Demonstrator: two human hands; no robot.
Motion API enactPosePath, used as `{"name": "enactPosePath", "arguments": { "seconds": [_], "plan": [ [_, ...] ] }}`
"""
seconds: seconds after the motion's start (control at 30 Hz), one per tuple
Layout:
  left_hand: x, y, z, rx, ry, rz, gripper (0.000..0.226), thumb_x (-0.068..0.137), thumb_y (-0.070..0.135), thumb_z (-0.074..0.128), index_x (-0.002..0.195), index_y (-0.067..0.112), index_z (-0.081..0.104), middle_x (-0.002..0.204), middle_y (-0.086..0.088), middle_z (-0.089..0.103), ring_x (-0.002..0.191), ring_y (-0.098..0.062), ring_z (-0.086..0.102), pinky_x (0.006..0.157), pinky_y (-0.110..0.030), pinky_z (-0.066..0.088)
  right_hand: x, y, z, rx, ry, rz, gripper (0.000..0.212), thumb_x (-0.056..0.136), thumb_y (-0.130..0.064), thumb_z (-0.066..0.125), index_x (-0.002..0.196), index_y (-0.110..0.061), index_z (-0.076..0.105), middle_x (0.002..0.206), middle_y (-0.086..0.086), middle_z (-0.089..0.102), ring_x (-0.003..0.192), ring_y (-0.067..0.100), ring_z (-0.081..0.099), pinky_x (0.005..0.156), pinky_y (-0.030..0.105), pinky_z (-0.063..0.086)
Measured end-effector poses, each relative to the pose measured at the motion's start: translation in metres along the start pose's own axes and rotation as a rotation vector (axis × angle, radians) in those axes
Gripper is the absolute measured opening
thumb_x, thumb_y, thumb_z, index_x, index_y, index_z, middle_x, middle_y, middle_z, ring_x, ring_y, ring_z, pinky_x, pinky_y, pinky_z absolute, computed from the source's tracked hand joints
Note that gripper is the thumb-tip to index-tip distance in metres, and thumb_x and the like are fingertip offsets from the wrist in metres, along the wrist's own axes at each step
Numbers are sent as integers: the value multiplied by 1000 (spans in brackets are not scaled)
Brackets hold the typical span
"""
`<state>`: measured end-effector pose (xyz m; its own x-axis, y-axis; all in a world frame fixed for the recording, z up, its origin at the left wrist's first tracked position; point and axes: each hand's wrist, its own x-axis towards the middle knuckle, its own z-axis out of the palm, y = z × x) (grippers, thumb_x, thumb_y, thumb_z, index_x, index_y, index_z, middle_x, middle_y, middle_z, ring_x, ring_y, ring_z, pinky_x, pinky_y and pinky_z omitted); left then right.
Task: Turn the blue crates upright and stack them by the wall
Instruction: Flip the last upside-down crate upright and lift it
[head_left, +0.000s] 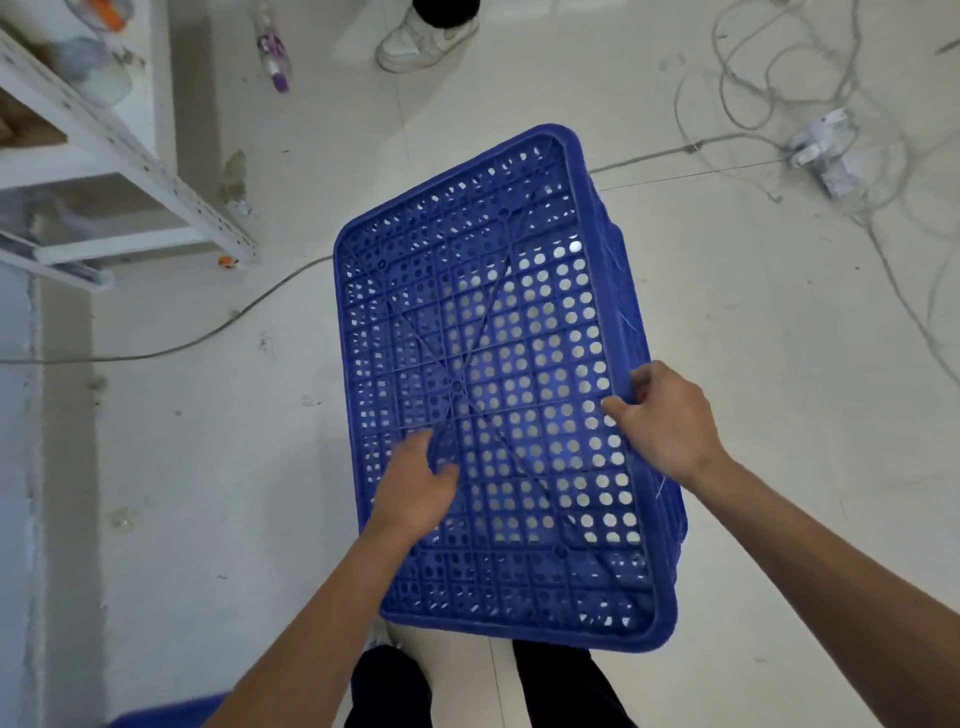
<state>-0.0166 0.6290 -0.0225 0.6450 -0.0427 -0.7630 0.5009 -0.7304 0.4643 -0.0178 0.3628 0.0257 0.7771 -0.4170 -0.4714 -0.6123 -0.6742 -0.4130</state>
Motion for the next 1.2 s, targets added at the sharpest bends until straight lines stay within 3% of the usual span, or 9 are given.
{"name": "enactPosePath", "arguments": {
  "seconds": [0.1,0.23,0.3,0.5,0.63,0.9,1.0,1.1,1.2],
  "plan": [
    [-27,17,-4,-67,13,158,44,100,30,52,143,26,46,143,7,49,126,-12,51,106,-35,45,-17,-25,12,28,1,-52,26,87,-39,69,91,-16,57,79,-3,64,73,17,64,69,36,54],
    [-53,29,-15,-177,51,271,27,100,30,52,125,28,61,121,18,62,102,6,58,82,-10,44,-38,-59,29,90,-35,-146,26,89,-42,65,90,-17,59,80,-4,65,73,15,63,67,34,53],
    [-60,26,-22,-212,80,296,26,99,36,53,122,28,62,117,18,63,99,9,58,77,-7,44,-47,-78,40,121,-64,-194,24,92,-41,62,92,-17,59,81,-6,63,73,12,61,65,30,50],
    [-64,-1,-52,-76,221,283,34,87,57,61,104,27,59,103,14,53,86,-3,58,76,-24,51,-69,-125,77,355,-248,-230,16,97,-30,56,102,-19,67,102,-8,62,85,12,65,79,33,55],
    [-55,-35,-75,44,369,167,38,89,49,62,107,17,53,107,6,50,86,-14,57,76,-29,48,-66,-124,98,374,-72,-97,23,96,-27,58,117,-20,61,120,-5,56,91,2,59,85,30,49],
    [-14,-131,-133,-61,477,-22,22,99,30,53,108,9,54,109,-10,59,91,-27,61,83,-43,53,-59,-86,133,180,138,85,62,87,-33,69,138,-7,43,135,9,43,114,27,57,94,46,51],
    [-2,-158,-150,-87,465,-51,16,100,25,51,104,9,53,104,-9,60,85,-23,60,73,-36,50,-59,-87,147,263,-48,232,84,83,-50,71,146,-7,34,139,10,46,122,28,52,98,42,46],
    [11,-179,-155,-94,425,-78,16,99,22,48,94,8,53,95,-13,63,75,-24,62,61,-34,50,-64,-90,160,427,-393,414,81,80,-61,69,140,-12,46,130,0,54,120,24,52,98,35,40],
    [20,-191,-153,-102,385,-98,18,97,22,46,91,6,54,98,-21,63,70,-24,60,55,-30,46,-65,-88,170,592,-401,483,68,74,-60,74,120,-10,65,115,5,71,101,25,66,86,36,52]
  ]
}}
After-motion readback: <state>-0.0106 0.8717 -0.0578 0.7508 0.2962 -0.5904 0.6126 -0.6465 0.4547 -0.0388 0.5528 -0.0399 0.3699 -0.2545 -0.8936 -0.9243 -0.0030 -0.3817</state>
